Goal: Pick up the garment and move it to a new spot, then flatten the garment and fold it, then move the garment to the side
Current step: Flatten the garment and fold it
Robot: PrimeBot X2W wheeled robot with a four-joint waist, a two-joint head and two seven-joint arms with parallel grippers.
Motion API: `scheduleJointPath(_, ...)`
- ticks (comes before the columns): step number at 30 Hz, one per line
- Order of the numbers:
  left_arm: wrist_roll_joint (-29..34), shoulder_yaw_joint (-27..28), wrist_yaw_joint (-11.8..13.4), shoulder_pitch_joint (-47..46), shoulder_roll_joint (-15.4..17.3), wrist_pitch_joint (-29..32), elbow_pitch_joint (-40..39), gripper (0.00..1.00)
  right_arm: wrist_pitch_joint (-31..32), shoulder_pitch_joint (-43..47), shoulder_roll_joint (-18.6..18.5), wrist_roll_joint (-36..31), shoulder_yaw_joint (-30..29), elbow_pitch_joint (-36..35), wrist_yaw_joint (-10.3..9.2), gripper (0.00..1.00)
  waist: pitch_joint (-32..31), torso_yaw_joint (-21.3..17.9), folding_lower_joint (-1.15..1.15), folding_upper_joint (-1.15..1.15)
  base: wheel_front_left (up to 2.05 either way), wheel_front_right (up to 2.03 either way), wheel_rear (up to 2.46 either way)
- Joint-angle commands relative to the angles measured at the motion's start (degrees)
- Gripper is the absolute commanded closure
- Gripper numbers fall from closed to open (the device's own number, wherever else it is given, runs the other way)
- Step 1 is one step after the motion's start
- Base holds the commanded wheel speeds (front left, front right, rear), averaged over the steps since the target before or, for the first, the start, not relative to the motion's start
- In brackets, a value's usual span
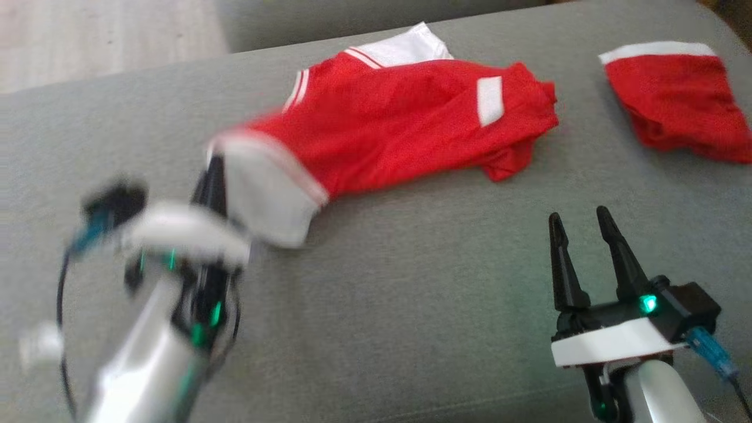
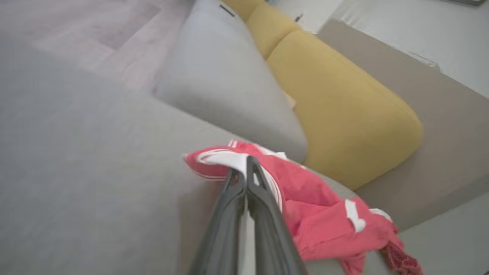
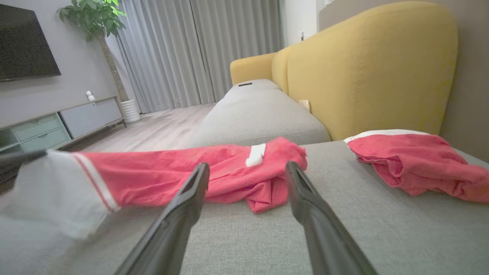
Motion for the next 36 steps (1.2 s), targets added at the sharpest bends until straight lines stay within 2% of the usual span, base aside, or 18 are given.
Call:
scheduleJointPath(1, 1.2, 4.5, 0.6, 2.5, 2.1, -0.4, -5.7, 1.00, -0.6, -0.8, -0.1, -0.8, 0.9, -2.2, 0.37, 0.00, -0.3, 2.3, 0.00, 0.00, 0.00, 0.00, 0.00)
scheduleJointPath(4, 3.9, 8.4, 1.2, 13.7, 1.9, -0.4, -12.4, 1.00, -0.6, -0.3, -0.1, -1.5, 0.2, -2.3, 0.37, 0.00, -0.5, 4.4, 0.00, 0.00, 0.00, 0.00, 0.00)
scheduleJointPath(6, 5.0, 10.8, 1.5, 19.2, 0.7, -0.4, -15.9, 1.00, -0.6, 0.2, -0.1, -2.0, -0.2, -2.3, 0.37, 0.00, -0.8, 6.0, 0.00, 0.00, 0.00, 0.00, 0.00)
scheduleJointPath(10, 6.5, 11.9, 1.3, 24.4, -0.3, -0.4, -19.0, 1.00, -0.6, 0.6, -0.1, -2.7, -0.1, -1.9, 0.37, 0.00, -1.3, 7.9, 0.00, 0.00, 0.00, 0.00, 0.00)
scheduleJointPath(17, 9.6, 12.5, 0.1, 24.0, -1.5, -0.4, -21.9, 1.00, -0.6, 0.8, -0.1, -3.1, 0.8, -1.5, 0.37, 0.00, -1.8, 9.8, 0.00, 0.00, 0.00, 0.00, 0.00)
scheduleJointPath(21, 11.6, 11.2, 0.4, 20.5, -0.5, 0.9, -19.2, 1.00, -0.6, 0.6, -0.1, -3.3, 1.3, -1.5, 0.37, 0.00, -1.2, 10.0, 0.00, 0.00, 0.00, 0.00, 0.00)
scheduleJointPath(22, 12.6, 10.7, 0.2, 19.5, 0.0, 0.9, -17.8, 0.86, -0.6, 0.6, -0.1, -3.4, 1.4, -1.4, 0.37, 0.00, -1.0, 10.0, 0.00, 0.00, 0.00, 0.00, 0.00)
scheduleJointPath(23, 13.5, 10.3, 0.1, 18.7, 0.2, 0.8, -16.2, 0.22, -0.6, 0.5, -0.1, -3.4, 1.5, -1.5, 0.37, 0.00, -0.8, 9.9, 0.00, 0.00, 0.00, 0.00, 0.00)
scheduleJointPath(24, 14.3, 10.3, 0.1, 17.9, 0.3, 0.6, -14.5, 0.00, -0.6, 0.5, -0.1, -3.4, 1.5, -1.5, 0.37, 0.00, -0.5, 9.9, 0.00, 0.00, 0.00, 0.00, 0.00)
scheduleJointPath(26, 15.8, 10.7, -0.4, 16.7, 0.1, 0.1, -11.8, 0.00, -0.6, 0.5, -0.1, -3.3, 1.6, -1.5, 0.37, 0.00, 0.0, 9.8, 0.00, 0.00, 0.00, 0.00, 0.00)
scheduleJointPath(29, 23.0, 12.5, 0.5, 16.1, 0.5, -0.3, -10.3, 0.00, -0.6, 0.5, -0.1, -3.3, 1.1, -1.6, 0.37, 0.00, 0.8, 10.0, 0.00, 0.00, 0.00, 0.00, 0.00)
scheduleJointPath(36, 40.4, 17.9, 3.6, 25.4, 0.6, -0.3, -20.6, 0.00, -0.6, -0.6, -0.1, -2.8, 1.5, -1.8, 0.37, 0.00, 1.9, 9.2, 0.00, 0.00, 0.00, 0.00, 0.00)
